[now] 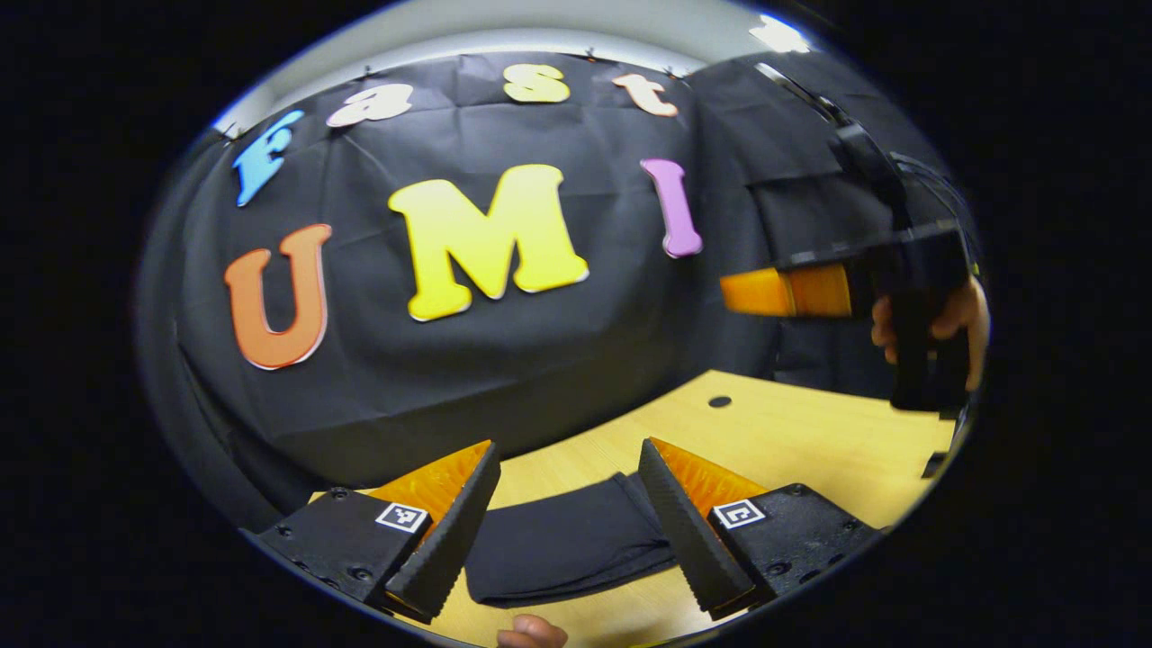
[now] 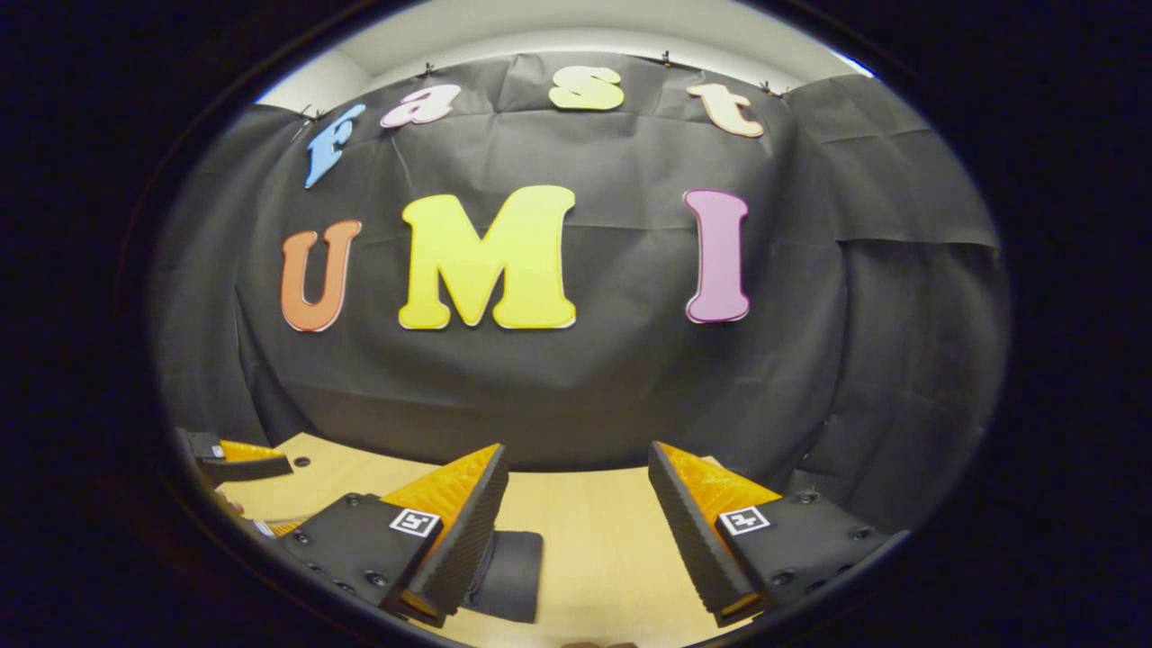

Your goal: Grasp the waist and the cuffs of the jeans and fold them to make the two legs overlap; first hold the waist and fold one-third of the jeans toward the cuffs, then hold the cuffs and fold the remaining one-third in the same direction to finish folding.

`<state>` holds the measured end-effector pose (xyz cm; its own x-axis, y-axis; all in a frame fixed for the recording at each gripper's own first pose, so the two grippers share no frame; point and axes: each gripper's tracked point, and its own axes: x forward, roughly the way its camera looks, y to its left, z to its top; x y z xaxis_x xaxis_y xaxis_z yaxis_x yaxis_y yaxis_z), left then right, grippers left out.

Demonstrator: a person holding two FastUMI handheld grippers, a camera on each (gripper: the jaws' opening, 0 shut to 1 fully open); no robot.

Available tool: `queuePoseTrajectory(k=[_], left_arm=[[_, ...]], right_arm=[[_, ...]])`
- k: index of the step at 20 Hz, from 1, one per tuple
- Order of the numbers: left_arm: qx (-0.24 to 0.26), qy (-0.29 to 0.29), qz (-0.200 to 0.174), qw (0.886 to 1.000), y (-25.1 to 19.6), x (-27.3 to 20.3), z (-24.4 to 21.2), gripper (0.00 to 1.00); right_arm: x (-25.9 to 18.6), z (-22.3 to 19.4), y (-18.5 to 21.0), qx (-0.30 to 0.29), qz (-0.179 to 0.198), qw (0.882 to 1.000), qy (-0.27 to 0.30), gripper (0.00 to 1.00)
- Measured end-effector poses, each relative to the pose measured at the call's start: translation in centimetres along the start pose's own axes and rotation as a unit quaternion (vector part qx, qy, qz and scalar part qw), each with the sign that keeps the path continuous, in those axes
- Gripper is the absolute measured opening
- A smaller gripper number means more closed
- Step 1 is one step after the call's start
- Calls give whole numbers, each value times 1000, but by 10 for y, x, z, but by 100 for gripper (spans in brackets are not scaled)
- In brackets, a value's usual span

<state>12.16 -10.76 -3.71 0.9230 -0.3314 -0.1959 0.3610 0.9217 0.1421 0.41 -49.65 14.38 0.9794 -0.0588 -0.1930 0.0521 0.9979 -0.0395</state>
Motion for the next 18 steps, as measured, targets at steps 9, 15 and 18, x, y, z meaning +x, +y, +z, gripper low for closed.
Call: queuePoseTrajectory(k=[9,15,18], left_arm=[[-136,-30,109,984,86,-40,36,99],[-137,-19,132,982,108,-43,22,99],[-132,-19,136,982,111,-46,21,99]], right_arm=[[-21,8,58,-7,42,999,-11,94],[-29,14,65,-11,48,999,-15,94],[-28,16,68,-13,50,999,-13,94]])
